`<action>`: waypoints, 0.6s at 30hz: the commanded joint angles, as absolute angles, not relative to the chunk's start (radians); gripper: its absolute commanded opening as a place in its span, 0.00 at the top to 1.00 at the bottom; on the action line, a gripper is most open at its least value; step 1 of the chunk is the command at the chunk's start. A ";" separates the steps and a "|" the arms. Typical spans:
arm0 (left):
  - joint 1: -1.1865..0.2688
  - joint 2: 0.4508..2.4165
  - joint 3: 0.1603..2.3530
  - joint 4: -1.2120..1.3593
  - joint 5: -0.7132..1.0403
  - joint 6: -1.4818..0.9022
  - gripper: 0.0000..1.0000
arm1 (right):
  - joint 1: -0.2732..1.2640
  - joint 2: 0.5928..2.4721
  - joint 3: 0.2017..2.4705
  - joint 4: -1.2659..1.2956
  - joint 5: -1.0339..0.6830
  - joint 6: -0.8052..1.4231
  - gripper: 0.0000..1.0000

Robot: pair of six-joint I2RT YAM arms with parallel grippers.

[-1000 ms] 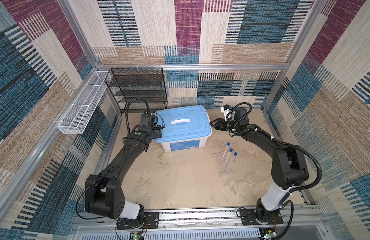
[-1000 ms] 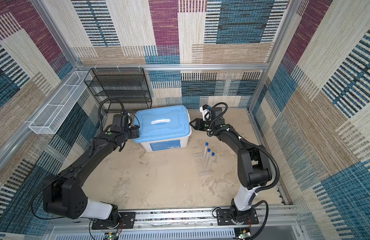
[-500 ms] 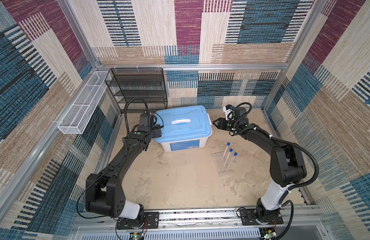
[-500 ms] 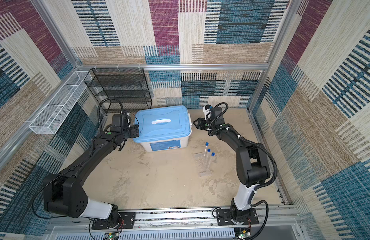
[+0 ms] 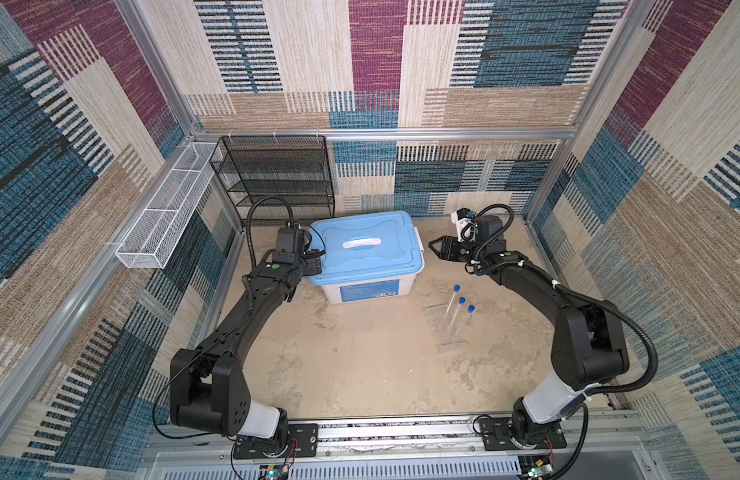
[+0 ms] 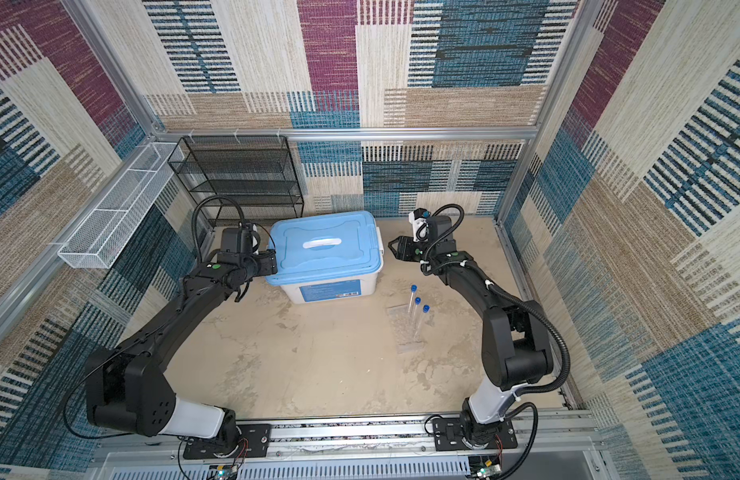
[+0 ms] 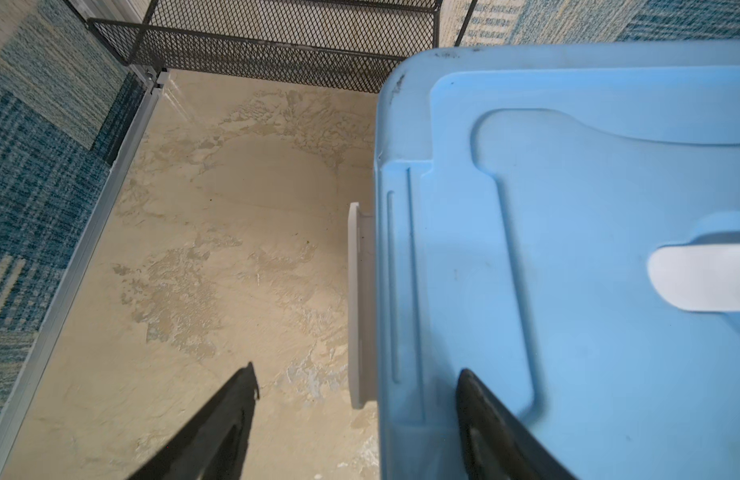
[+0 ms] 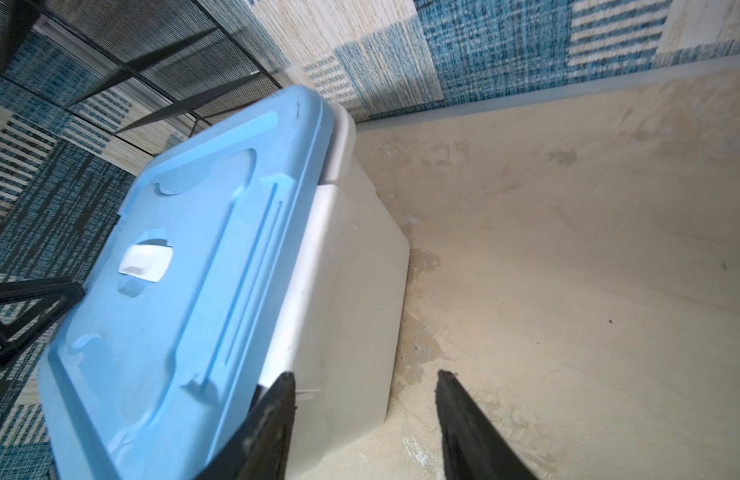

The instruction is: Organize the chemistry lab equipment

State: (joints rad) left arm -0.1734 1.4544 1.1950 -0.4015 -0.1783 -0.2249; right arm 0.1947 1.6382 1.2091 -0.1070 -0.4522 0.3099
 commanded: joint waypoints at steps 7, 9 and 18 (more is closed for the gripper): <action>-0.104 1.418 1.205 -0.382 -0.019 -0.319 0.17 | 0.233 1.670 1.308 -0.117 -0.478 0.308 0.32; -0.088 1.416 1.198 -0.372 0.012 -0.341 0.17 | 0.242 1.695 1.333 -0.151 -0.446 0.297 0.32; -0.024 1.402 1.151 -0.357 0.023 -0.379 0.16 | 0.249 1.736 1.345 -0.181 -0.414 0.281 0.33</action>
State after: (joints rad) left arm -0.0437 1.4189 1.1740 -0.3985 -0.0158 -0.3275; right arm 0.2443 1.7298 1.3342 -0.1814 -0.4244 0.2985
